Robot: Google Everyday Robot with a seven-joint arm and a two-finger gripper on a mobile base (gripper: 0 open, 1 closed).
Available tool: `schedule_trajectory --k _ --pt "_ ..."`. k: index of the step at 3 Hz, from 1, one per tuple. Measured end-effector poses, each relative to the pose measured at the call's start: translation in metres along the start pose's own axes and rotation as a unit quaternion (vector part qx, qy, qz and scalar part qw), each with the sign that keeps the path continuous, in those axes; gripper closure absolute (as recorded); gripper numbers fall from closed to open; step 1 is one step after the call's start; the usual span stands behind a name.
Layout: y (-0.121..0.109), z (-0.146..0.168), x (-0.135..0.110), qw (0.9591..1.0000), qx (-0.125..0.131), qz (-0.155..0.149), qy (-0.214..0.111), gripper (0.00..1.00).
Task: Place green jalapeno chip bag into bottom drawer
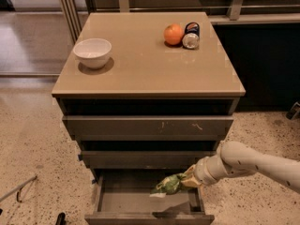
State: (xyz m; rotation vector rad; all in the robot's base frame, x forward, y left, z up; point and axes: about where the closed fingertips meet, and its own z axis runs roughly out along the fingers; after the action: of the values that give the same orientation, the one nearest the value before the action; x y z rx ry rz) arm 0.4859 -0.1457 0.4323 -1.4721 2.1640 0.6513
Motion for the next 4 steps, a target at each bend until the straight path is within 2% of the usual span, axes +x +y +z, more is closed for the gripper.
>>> schedule_trajectory --k 1,2,3,4 --pt "-0.002 0.022 0.013 0.9998 -0.005 -0.011 -0.015 1.00" --pt "-0.009 0.075 0.038 0.9976 -0.016 -0.041 -0.053 1.00" --pt "-0.002 0.106 0.054 0.9964 -0.030 -0.043 -0.066 1.00" --pt "-0.001 0.106 0.054 0.9964 -0.031 -0.043 -0.066 1.00"
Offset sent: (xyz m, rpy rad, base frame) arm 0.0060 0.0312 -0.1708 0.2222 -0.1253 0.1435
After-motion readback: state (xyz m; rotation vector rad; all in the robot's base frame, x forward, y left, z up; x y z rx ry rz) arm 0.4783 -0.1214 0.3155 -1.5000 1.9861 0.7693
